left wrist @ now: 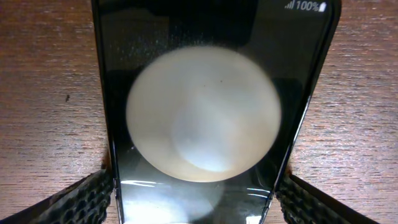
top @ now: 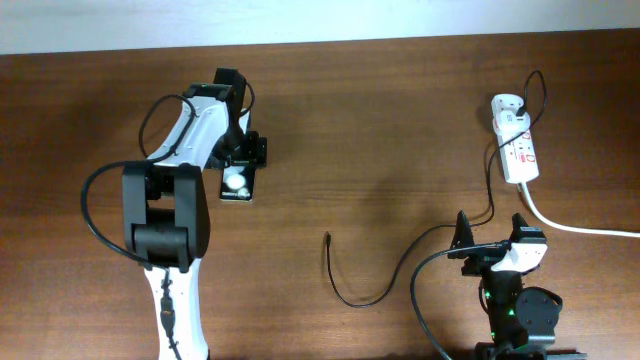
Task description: Plug charger to phone and switch on socket
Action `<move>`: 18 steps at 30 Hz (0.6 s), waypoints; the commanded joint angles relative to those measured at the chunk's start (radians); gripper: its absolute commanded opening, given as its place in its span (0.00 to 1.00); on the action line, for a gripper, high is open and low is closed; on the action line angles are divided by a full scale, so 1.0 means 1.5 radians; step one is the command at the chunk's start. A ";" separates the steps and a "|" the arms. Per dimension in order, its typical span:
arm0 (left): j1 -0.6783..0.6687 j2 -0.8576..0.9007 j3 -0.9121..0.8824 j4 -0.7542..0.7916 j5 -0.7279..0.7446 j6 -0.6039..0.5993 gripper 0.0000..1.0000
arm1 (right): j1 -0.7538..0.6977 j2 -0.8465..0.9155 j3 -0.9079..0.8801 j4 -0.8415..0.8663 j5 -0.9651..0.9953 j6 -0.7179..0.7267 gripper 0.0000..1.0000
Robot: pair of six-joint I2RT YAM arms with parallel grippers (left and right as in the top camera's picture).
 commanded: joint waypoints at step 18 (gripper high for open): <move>-0.003 0.029 -0.006 -0.007 -0.007 0.044 0.93 | 0.006 -0.004 -0.004 -0.004 0.006 0.003 0.99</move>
